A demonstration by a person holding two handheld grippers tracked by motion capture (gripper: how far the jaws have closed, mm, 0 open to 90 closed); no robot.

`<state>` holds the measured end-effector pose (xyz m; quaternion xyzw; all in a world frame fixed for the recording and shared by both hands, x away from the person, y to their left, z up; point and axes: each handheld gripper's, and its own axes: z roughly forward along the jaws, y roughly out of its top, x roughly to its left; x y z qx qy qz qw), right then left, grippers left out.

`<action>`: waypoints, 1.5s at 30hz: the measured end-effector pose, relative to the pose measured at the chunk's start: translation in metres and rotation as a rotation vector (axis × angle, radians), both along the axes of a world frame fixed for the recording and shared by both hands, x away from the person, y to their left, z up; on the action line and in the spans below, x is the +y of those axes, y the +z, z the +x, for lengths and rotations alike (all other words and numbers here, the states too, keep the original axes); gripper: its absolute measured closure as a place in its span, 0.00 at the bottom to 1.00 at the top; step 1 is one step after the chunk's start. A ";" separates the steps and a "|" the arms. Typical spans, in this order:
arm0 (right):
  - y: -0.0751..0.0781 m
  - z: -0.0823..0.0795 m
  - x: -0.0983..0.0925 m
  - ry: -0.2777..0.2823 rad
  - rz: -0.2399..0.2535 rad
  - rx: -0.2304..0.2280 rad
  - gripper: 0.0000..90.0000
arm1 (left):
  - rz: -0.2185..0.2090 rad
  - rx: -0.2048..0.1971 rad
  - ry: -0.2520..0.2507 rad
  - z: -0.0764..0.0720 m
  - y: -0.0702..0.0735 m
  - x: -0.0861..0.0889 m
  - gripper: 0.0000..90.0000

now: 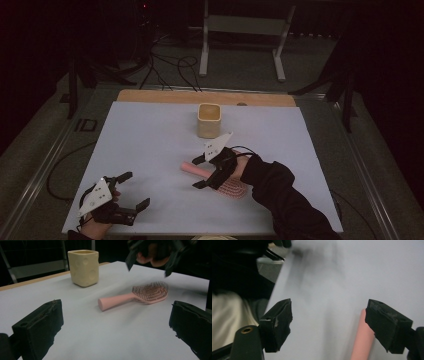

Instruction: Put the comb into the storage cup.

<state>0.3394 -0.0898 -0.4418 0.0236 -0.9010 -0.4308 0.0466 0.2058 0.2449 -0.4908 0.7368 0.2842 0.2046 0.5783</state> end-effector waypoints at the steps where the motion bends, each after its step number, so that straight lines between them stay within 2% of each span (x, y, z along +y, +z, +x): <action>1: -0.004 0.001 0.003 0.001 -0.014 0.003 0.25 | -0.005 0.002 0.002 0.000 0.000 0.000 0.00; 6: -0.011 0.004 0.011 0.010 -0.056 -0.004 0.28 | -0.011 -0.002 0.003 0.000 0.000 0.001 0.00; 8: -0.012 0.005 0.013 0.013 -0.058 -0.004 0.29 | -0.011 0.001 0.000 0.000 0.000 0.001 0.00; 12: -0.015 0.006 0.019 0.006 -0.079 -0.022 0.36 | -0.012 0.001 0.001 0.000 0.000 0.001 0.00; 17: -0.019 0.005 0.027 0.008 -0.109 -0.037 0.52 | -0.015 0.002 -0.001 0.000 0.000 0.001 0.00; 18: -0.019 0.005 0.027 0.008 -0.109 -0.037 0.52 | -0.015 0.002 -0.001 0.000 0.000 0.001 0.00; 19: -0.021 0.005 0.029 0.019 -0.124 -0.045 0.58 | -0.013 0.002 -0.003 0.000 0.000 0.001 0.00; 22: -0.025 0.003 0.032 0.052 -0.154 -0.100 0.69 | -0.015 0.000 -0.001 0.000 0.000 0.001 0.00; 24: -0.027 0.003 0.033 0.058 -0.168 -0.110 0.72 | -0.016 -0.001 -0.001 0.000 0.000 0.001 0.00; 25: -0.030 0.003 0.035 0.079 -0.191 -0.129 0.77 | -0.013 -0.001 -0.001 0.000 0.000 0.001 0.00; 26: -0.030 0.003 0.035 0.079 -0.191 -0.129 0.77 | -0.013 -0.001 -0.001 0.000 0.000 0.001 0.00; 28: -0.033 0.002 0.036 0.091 -0.200 -0.155 0.84 | -0.013 0.000 -0.002 0.000 0.000 0.001 0.00; 35: -0.033 0.005 0.039 0.092 -0.214 -0.155 0.94 | -0.019 0.005 0.002 0.001 0.000 0.002 0.00; 36: -0.034 0.006 0.041 0.089 -0.219 -0.152 1.00 | -0.020 0.007 0.000 0.000 0.000 0.002 0.00; 41: -0.037 0.008 0.043 0.082 -0.269 -0.154 1.00 | -0.021 0.007 -0.001 0.001 0.000 0.002 0.00; 45: -0.040 0.010 0.044 0.081 -0.283 -0.162 1.00 | -0.023 0.007 -0.001 0.001 0.000 0.003 0.00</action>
